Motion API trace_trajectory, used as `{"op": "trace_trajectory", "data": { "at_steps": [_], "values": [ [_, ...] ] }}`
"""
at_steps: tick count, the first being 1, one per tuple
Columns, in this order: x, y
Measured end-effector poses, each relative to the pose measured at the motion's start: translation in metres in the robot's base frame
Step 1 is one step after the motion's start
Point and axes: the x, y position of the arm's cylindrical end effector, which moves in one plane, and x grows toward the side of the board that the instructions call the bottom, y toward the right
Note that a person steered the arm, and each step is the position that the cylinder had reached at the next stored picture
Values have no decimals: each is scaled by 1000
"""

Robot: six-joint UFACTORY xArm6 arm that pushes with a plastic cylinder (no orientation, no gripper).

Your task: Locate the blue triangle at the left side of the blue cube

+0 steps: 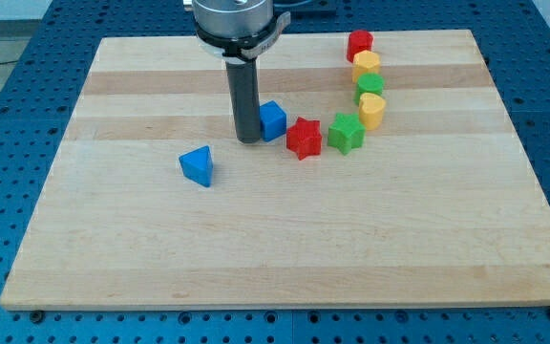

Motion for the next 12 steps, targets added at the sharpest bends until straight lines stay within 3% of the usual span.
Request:
{"op": "trace_trajectory", "data": {
  "at_steps": [5,8,10,12],
  "values": [
    [1,7],
    [63,-6],
    [69,-92],
    [57,-126]
  ]
}}
